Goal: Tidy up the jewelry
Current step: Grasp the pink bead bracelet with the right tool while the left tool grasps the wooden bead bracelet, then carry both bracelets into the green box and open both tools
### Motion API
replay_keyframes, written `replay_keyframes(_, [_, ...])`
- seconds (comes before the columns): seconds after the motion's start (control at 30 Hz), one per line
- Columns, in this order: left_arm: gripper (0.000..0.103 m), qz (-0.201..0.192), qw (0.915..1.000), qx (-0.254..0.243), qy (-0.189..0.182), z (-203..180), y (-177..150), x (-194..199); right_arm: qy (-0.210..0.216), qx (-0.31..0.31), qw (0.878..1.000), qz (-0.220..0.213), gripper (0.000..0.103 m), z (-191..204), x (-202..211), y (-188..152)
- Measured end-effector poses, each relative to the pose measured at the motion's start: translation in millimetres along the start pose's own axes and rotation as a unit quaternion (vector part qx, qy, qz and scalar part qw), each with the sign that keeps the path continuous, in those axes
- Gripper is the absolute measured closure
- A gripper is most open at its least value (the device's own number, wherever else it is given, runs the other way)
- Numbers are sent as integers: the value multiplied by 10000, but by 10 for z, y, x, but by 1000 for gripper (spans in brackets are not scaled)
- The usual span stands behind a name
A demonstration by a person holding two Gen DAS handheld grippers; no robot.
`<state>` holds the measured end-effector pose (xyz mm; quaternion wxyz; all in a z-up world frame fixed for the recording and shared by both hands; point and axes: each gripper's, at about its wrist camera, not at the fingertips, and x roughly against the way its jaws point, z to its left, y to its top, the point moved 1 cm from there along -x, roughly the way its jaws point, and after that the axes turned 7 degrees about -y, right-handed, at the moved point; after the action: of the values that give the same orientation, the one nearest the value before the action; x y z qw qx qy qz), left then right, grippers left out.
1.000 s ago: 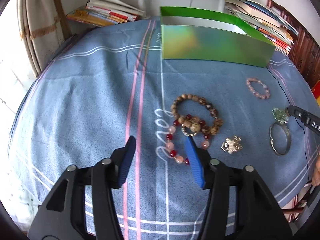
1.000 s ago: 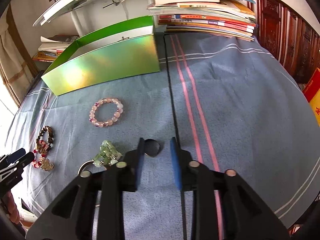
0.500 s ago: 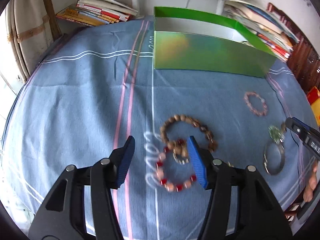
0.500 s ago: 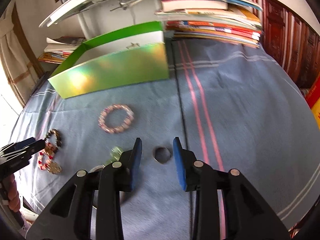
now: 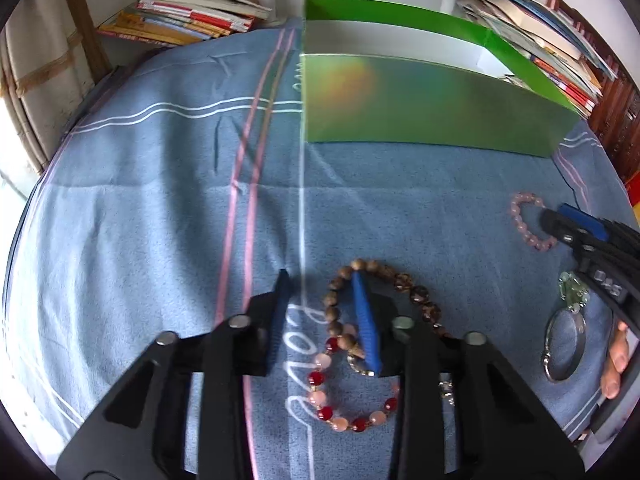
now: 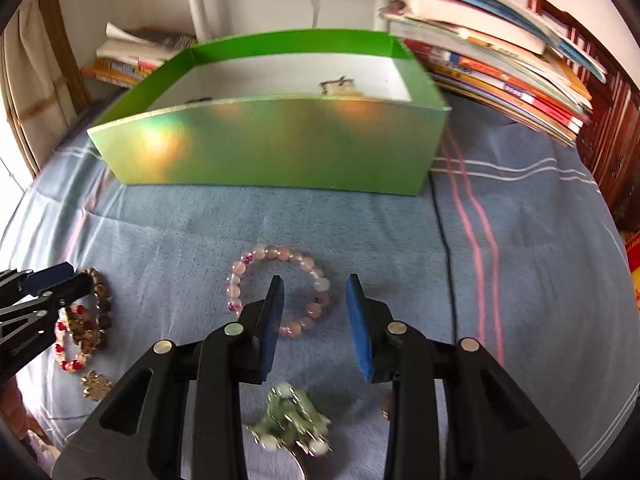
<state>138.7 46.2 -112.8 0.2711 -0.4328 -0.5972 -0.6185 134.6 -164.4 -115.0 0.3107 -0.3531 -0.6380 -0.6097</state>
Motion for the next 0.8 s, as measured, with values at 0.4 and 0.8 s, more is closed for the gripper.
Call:
replay_keyframes(0.4, [95, -152, 9996, 30, -229, -81, 32, 157, 338, 235, 9989, -229, 95, 150, 232, 35])
replay_keyframes(0.8, [95, -766, 9961, -126, -409, -210, 154, 794, 389, 240, 9943, -965, 95, 157, 919, 187])
